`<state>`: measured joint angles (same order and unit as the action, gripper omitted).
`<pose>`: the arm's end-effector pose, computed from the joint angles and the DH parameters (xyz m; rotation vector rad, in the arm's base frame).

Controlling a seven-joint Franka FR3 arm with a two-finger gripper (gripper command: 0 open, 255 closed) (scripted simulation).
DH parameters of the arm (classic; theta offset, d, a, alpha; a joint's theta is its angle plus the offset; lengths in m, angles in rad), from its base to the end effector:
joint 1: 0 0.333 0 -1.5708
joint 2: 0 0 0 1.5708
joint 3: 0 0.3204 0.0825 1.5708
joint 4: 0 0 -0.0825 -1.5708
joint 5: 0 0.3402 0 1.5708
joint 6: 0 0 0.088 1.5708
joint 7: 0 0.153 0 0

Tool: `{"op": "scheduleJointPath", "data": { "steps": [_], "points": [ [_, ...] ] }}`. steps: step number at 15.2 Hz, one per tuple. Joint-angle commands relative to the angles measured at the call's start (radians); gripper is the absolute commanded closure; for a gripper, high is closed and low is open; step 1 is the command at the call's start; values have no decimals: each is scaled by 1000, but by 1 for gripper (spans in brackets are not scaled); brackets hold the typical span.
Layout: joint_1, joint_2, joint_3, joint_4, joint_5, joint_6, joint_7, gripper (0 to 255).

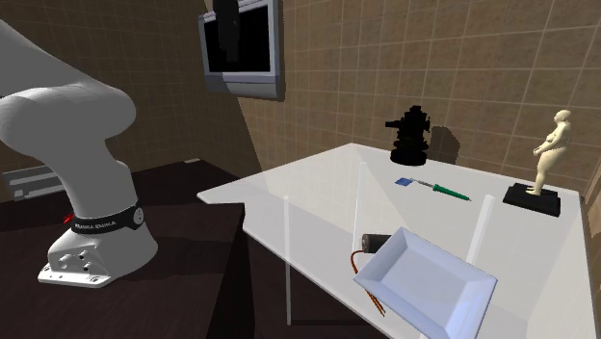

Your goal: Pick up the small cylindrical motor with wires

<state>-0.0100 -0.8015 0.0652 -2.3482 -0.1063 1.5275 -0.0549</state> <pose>0.2507 0.0025 0.5523 2.9858 0.1289 -0.0324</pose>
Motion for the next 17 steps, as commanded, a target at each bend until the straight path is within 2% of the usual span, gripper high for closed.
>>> {"op": "scheduleJointPath", "data": {
  "steps": [1, 9, 17],
  "points": [
    [0, 0, 0, 0, 0, 0, 0, 0],
    [1, 153, 7, -131, 1, 298, 38, 0],
    [-8, 399, 20, -167, -18, 595, 82, 0]
  ]
}}
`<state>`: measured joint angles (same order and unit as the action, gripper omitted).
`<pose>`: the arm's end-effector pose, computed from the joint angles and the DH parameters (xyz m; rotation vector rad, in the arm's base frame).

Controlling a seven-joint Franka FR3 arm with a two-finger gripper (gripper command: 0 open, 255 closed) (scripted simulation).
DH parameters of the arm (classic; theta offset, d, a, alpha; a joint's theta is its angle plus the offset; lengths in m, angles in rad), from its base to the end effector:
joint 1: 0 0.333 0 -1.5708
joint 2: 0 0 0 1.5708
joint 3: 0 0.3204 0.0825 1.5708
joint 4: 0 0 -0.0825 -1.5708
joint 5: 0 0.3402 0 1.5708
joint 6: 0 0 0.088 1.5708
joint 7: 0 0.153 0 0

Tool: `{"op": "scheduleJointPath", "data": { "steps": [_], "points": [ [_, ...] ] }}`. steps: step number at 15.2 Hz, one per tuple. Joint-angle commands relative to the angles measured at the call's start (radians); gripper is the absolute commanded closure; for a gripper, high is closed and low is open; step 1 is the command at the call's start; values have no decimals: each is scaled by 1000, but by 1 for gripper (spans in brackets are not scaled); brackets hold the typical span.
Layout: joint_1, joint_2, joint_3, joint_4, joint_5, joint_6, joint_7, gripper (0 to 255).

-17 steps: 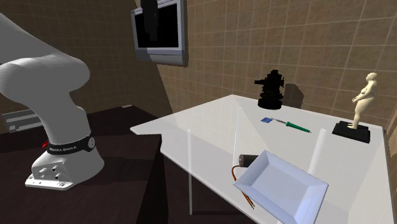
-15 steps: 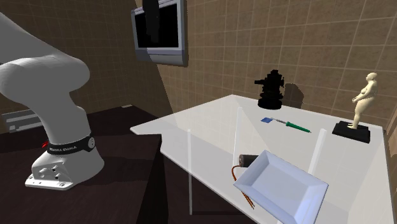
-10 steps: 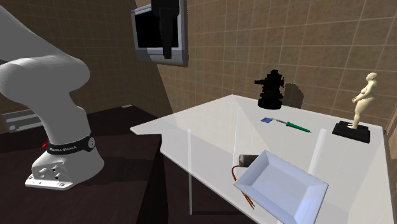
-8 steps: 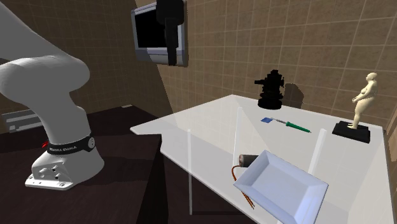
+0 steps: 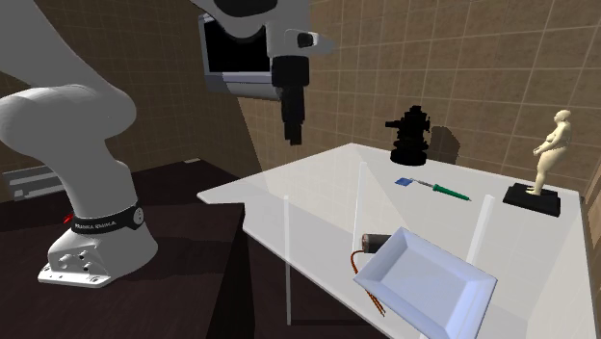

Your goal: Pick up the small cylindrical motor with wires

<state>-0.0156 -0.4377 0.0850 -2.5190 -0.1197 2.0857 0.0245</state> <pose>0.3649 0.0145 0.4117 2.9981 0.1438 0.0120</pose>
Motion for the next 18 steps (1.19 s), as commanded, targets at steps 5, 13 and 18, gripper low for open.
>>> {"op": "scheduleJointPath", "data": {
  "steps": [5, 13, 18],
  "points": [
    [-13, 222, 10, 32, -32, 204, 39, 0],
    [-21, 545, 15, 156, -111, 412, 115, 0],
    [-8, 748, 0, 279, -163, 498, 161, 0]
  ]
}}
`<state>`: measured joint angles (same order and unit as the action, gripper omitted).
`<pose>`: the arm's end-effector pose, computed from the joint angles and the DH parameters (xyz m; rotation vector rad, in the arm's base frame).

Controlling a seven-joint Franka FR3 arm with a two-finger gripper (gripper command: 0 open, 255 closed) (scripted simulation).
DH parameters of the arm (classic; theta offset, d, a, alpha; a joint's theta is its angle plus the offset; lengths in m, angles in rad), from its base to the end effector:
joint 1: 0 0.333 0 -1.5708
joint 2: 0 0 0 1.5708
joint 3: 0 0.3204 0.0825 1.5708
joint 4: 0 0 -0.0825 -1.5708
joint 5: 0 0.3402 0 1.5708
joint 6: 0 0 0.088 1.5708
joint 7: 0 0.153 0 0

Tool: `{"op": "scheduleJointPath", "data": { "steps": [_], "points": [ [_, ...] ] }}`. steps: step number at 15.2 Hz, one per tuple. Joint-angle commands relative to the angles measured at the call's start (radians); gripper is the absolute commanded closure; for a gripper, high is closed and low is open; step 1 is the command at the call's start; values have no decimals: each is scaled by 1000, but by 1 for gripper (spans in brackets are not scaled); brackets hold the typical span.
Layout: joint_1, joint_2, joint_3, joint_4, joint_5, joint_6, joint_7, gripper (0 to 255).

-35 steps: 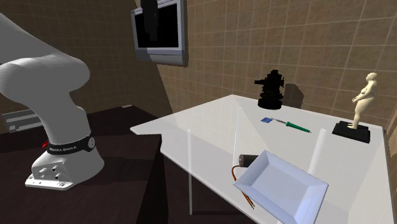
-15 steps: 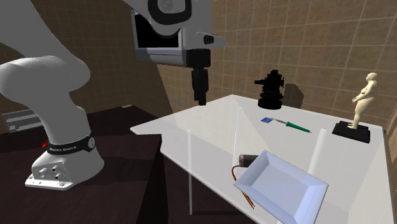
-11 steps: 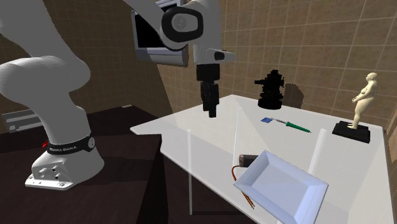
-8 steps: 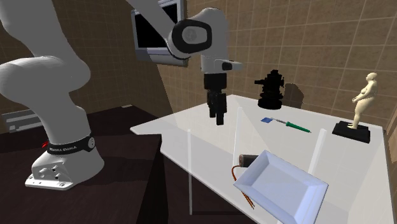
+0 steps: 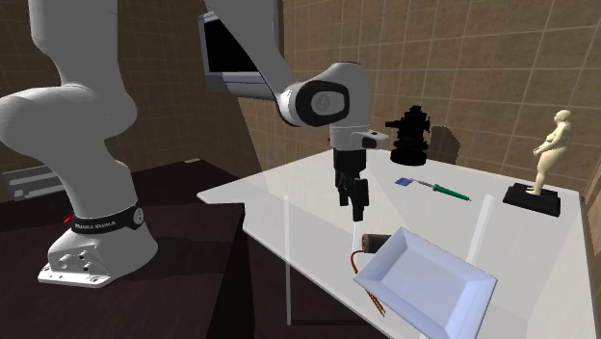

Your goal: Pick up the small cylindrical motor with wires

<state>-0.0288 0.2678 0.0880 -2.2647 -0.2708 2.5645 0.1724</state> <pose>0.5191 0.0287 0.2389 3.0131 0.1629 0.0751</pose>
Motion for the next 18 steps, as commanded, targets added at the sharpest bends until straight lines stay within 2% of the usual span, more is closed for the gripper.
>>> {"op": "scheduleJointPath", "data": {
  "steps": [1, 7, 16, 17, 18],
  "points": [
    [10, 82, -7, 53, -20, 32, 21, 0],
    [34, 302, -28, 232, -46, 84, 45, 0],
    [50, 394, -51, 261, -67, 148, 69, 0],
    [50, 395, -51, 262, -67, 148, 69, 255],
    [51, 396, -51, 263, -67, 147, 69, 255]
  ]
}}
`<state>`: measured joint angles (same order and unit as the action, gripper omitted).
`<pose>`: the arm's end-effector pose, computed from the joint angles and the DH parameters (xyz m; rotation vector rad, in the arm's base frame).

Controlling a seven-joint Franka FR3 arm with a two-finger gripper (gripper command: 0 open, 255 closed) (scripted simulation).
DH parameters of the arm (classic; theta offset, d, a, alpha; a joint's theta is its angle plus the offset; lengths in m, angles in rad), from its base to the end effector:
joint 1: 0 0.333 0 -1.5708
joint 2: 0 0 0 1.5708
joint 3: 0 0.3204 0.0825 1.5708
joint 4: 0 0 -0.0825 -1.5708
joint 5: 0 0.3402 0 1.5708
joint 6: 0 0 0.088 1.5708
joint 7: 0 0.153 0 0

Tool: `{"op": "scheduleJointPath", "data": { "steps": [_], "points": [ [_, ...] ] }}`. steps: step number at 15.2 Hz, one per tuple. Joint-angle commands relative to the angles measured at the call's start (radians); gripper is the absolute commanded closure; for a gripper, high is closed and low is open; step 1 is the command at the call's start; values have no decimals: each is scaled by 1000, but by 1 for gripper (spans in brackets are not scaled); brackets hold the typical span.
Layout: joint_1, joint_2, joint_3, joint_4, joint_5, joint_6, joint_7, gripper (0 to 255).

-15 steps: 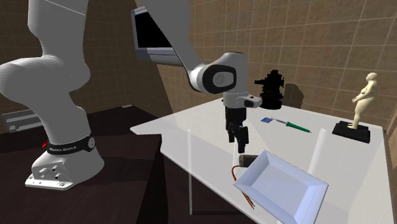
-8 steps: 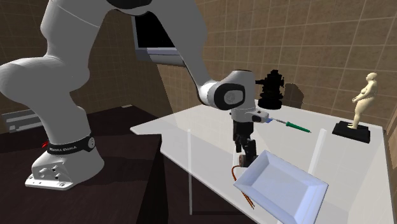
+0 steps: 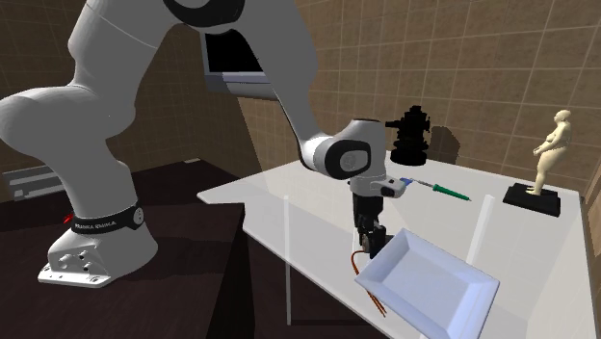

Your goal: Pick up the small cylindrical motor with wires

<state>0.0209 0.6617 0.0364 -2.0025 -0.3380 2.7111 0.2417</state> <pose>0.5847 0.0391 0.1221 3.0182 0.1685 0.1024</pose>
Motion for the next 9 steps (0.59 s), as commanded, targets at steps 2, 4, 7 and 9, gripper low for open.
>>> {"op": "scheduleJointPath", "data": {
  "steps": [2, 4, 7, 9],
  "points": [
    [1, 2, 1, 1, 0, 0, 0, 255],
    [1, 2, 1, 2, 0, 0, 0, 255],
    [1, 2, 1, 1, 0, 0, 0, 255],
    [-2, -12, 4, -6, 2, -7, -3, 255]
  ]
}}
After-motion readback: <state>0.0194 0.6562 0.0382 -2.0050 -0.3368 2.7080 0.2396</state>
